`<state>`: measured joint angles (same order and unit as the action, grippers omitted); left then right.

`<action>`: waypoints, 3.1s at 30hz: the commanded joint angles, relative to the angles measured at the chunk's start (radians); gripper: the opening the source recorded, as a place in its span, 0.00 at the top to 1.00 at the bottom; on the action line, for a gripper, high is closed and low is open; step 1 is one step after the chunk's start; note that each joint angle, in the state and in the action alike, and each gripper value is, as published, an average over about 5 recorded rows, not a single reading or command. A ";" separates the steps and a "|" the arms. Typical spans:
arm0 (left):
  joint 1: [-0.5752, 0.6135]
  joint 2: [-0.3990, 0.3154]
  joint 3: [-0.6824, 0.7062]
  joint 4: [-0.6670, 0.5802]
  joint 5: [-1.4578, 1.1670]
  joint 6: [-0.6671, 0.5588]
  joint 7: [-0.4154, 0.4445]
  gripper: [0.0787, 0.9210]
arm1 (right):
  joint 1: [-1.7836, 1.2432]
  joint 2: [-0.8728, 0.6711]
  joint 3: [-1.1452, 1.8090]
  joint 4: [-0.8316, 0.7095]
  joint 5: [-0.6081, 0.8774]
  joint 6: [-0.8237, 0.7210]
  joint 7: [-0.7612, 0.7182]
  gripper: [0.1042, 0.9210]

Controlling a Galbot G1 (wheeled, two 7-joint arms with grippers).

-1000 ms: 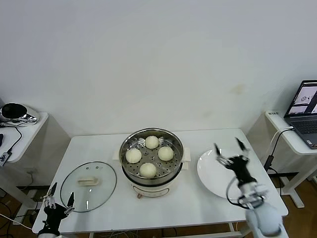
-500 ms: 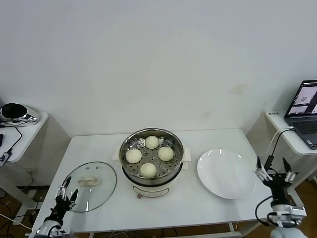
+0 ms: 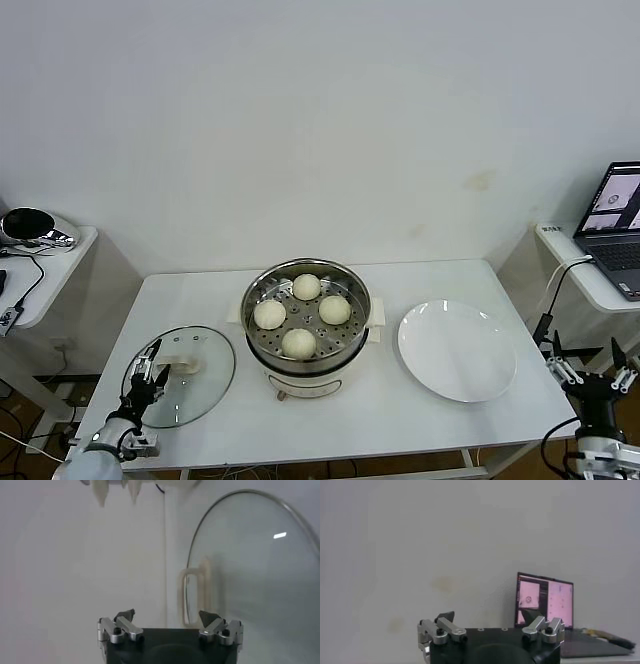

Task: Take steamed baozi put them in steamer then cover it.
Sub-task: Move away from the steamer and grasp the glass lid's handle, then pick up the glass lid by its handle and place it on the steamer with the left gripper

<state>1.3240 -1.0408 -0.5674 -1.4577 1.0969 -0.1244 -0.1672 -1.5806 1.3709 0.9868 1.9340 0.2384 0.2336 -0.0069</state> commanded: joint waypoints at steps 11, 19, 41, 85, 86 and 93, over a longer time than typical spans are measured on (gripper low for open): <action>-0.127 0.006 0.056 0.099 -0.021 -0.005 0.007 0.16 | -0.035 0.026 0.001 0.000 -0.036 0.032 0.003 0.12; -0.140 -0.005 0.057 0.131 -0.041 -0.024 -0.040 0.42 | -0.045 0.022 0.003 0.007 -0.035 0.038 0.002 0.12; 0.169 0.054 -0.137 -0.486 -0.235 0.400 0.003 0.92 | -0.050 -0.006 -0.056 0.020 -0.047 0.041 -0.002 0.12; -0.458 -0.318 0.609 -0.428 0.298 0.876 0.518 0.92 | 0.017 0.096 -0.231 -0.055 -0.296 0.040 0.088 0.12; -0.457 -0.325 0.615 -0.419 0.303 0.874 0.517 0.92 | 0.015 0.095 -0.231 -0.054 -0.295 0.041 0.088 0.12; -0.461 -0.357 0.631 -0.361 0.328 0.862 0.511 0.92 | 0.009 0.095 -0.230 -0.059 -0.298 0.050 0.089 0.12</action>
<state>0.9014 -1.2908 -0.0060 -1.9087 1.3349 0.7211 0.3128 -1.5721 1.4620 0.7639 1.8809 -0.0468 0.2809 0.0776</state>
